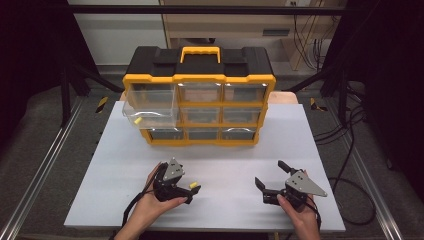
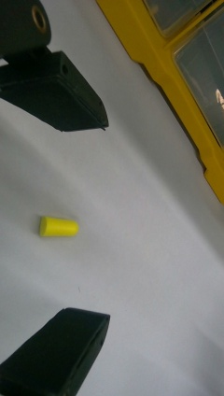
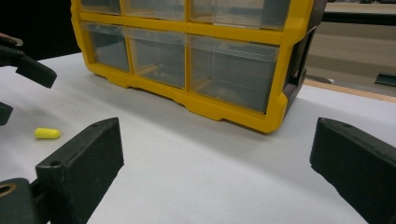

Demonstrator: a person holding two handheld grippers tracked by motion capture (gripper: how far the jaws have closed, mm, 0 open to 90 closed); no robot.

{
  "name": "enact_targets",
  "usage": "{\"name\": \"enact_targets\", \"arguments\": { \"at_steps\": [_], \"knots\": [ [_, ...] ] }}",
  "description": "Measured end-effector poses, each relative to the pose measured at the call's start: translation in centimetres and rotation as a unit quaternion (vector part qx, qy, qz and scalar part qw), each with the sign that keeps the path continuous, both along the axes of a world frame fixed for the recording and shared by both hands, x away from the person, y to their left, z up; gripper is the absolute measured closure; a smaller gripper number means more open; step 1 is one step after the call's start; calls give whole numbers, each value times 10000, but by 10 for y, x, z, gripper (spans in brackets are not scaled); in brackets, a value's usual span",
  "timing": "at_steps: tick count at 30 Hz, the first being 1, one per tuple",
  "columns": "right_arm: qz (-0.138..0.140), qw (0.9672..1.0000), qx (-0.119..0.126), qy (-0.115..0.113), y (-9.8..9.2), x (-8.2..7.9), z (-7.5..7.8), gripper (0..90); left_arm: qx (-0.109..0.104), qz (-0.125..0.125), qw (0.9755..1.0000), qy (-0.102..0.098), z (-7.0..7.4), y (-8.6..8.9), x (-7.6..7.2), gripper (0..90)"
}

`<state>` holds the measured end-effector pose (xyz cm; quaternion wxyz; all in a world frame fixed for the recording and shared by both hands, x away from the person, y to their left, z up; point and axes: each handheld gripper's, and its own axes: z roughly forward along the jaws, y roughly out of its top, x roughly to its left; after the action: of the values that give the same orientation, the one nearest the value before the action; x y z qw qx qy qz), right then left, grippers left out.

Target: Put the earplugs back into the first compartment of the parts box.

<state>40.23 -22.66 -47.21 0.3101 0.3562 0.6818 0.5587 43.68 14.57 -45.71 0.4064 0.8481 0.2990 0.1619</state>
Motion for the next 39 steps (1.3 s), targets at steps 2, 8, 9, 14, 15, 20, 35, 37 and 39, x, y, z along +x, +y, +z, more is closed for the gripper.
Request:
{"name": "enact_targets", "arguments": {
  "at_steps": [2,8,9,14,15,20,35,37,39],
  "knots": [
    [1,10000,5,3,0,0,0,30,-6,-42,10000,41,0,0,1,140],
    [-3,10000,3,7,0,0,0,30,30,-49,9996,289,-4,0,6,359],
    [0,10000,3,3,0,0,0,30,70,-83,9995,312,-6,0,7,391],
    [6,10000,14,7,0,0,0,30,150,-114,9989,428,-10,-3,9,477],
    [4,10000,15,8,0,0,0,30,162,-113,9988,452,-11,-4,9,477],
    [7,10000,10,10,0,0,0,30,275,-153,9981,535,-14,-6,8,566],
    [0,10000,-4,1,0,0,0,30,357,-175,9968,693,-19,-8,9,799],
    [4,10000,11,8,0,0,0,30,356,-168,9968,689,-18,-8,9,816],
    [-1,10000,5,2,0,0,0,30,323,-150,9972,656,-18,-7,9,821]
  ]
}}
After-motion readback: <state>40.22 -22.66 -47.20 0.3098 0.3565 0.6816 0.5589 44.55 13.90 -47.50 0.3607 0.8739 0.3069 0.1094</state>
